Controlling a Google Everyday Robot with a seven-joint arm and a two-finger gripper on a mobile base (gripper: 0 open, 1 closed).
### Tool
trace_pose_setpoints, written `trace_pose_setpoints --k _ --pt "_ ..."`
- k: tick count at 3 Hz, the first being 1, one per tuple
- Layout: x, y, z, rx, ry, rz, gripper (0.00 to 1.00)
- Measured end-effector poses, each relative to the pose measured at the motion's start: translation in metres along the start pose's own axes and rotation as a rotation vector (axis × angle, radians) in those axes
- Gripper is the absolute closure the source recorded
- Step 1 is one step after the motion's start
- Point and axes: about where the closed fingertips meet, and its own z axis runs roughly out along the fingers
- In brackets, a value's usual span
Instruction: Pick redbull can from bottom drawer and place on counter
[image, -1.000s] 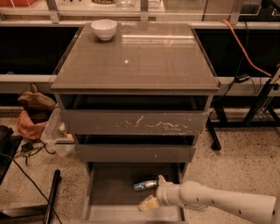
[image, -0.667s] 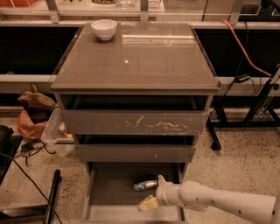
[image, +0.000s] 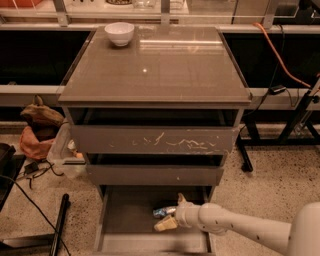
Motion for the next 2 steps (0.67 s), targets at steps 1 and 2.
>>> trace_pose_setpoints --k 1,2 --pt "0.003 -0.035 0.032 0.061 0.006 -0.044 0.00" --pt "0.016 -0.060 0.056 0.078 0.054 -0.058 0.00"
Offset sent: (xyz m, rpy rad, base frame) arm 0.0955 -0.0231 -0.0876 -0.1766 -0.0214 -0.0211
